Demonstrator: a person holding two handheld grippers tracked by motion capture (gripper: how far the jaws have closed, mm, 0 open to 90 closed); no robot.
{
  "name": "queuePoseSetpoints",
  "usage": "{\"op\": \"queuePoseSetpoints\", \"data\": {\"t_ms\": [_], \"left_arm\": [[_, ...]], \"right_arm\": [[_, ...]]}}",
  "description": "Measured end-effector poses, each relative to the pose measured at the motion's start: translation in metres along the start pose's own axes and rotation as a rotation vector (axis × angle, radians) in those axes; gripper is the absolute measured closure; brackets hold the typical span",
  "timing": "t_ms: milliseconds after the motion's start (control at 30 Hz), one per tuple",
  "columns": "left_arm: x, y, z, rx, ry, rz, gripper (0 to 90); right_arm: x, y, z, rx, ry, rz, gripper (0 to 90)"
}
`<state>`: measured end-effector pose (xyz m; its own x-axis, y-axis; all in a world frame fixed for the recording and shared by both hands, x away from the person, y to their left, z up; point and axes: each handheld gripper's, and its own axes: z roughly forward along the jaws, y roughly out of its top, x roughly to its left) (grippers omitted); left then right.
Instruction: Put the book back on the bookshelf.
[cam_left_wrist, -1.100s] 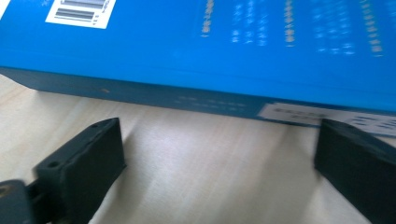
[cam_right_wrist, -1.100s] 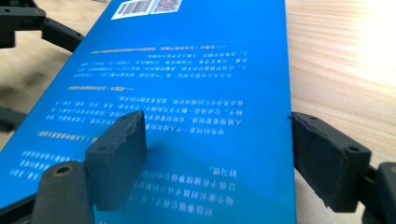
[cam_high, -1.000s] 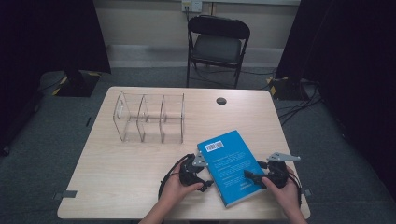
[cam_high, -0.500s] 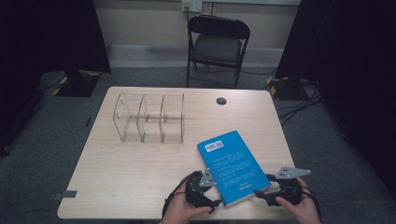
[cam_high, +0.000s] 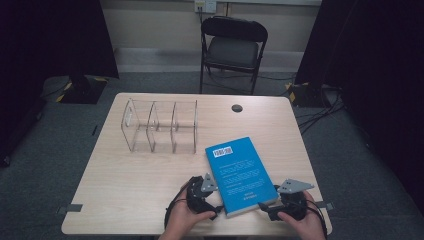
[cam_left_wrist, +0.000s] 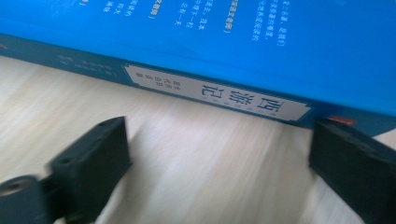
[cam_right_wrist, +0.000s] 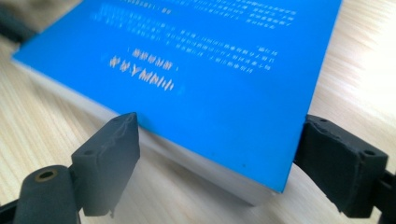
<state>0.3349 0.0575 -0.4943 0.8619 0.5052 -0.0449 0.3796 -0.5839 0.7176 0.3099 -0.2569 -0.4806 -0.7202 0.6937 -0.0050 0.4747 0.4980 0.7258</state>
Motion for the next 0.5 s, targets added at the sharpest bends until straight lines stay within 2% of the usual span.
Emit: {"op": "queuePoseSetpoints", "data": {"t_ms": [33, 67, 100, 133, 167, 233, 333, 400, 433, 467, 500], "left_arm": [[0.004, -0.001, -0.006, 0.005, -0.027, 0.011, 21.6], [0.004, -0.003, -0.011, -0.01, -0.048, -0.014, 20.3], [0.004, -0.003, -0.011, -0.01, -0.048, -0.014, 16.7], [0.002, -0.003, -0.017, -0.026, -0.066, -0.027, 16.7], [-0.001, -0.003, -0.02, -0.046, -0.082, -0.027, 18.7], [-0.004, -0.003, -0.022, -0.048, -0.09, -0.023, 19.7], [-0.016, -0.001, -0.023, -0.042, -0.074, 0.005, 16.5], [-0.022, 0.001, -0.02, -0.016, -0.068, 0.03, 16.2], [-0.024, 0.002, -0.018, 0.013, -0.064, 0.055, 16.2], [-0.026, 0.002, -0.015, 0.005, -0.059, 0.051, 16.1], [-0.028, 0.003, -0.014, 0.02, -0.049, 0.055, 16.1]], "right_arm": [[0.002, 0.001, 0.001, 0.006, -0.005, -0.03, 15.2], [0.003, 0.0, 0.001, 0.01, -0.008, -0.043, 16.5], [0.003, 0.0, 0.001, 0.01, -0.008, -0.043, 16.5], [0.004, -0.002, 0.0, 0.008, -0.014, -0.054, 18.6], [0.003, -0.002, 0.0, 0.004, -0.012, -0.06, 19.7], [0.001, -0.004, 0.0, -0.003, -0.007, -0.057, 20.7], [-0.001, -0.006, -0.001, -0.002, -0.001, -0.051, 23.2], [0.0, -0.005, -0.002, 0.01, -0.009, -0.054, 23.3], [0.001, -0.005, -0.001, 0.009, -0.008, -0.049, 23.5], [0.0, -0.004, -0.001, 0.007, 0.002, -0.041, 24.0], [0.001, -0.003, -0.002, 0.007, 0.004, -0.039, 26.1]]}}
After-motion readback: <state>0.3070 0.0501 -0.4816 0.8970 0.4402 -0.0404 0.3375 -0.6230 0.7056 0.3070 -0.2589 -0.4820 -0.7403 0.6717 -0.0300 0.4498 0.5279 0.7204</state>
